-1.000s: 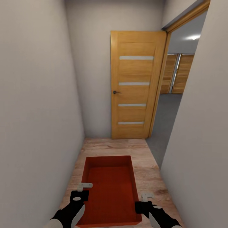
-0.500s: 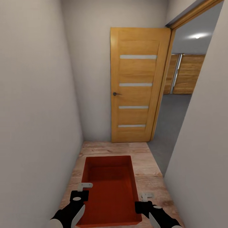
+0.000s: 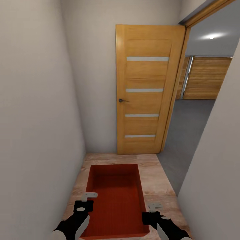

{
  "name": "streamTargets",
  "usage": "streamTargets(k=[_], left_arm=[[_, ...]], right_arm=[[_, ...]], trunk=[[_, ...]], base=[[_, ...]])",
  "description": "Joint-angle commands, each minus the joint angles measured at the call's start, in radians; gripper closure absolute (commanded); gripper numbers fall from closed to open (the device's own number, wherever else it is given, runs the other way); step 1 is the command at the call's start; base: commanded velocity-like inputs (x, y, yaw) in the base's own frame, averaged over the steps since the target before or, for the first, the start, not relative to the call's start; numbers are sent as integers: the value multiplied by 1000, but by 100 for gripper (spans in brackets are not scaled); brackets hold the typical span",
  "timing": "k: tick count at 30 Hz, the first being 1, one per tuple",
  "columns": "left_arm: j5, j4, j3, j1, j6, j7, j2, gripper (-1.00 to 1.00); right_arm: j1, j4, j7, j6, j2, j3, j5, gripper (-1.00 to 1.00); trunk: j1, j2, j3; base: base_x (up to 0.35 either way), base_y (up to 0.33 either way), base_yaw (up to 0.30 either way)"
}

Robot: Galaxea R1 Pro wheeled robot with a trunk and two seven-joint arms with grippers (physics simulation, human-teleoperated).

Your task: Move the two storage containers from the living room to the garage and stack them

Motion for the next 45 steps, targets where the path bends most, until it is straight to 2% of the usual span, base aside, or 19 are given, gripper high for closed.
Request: streamTargets(k=[1,45], left_arm=[[33,2,-23,0,6,10,2,100],[33,2,-24,0,6,10,6,100]], right_arm=[[-1,-43,6,-26,0,-2,-3,100],[-1,-43,6,-26,0,-2,-3,100]], trunk=[[1,-1,-1],[1,-1,-1]], base=[[341,0,0],[341,0,0]])
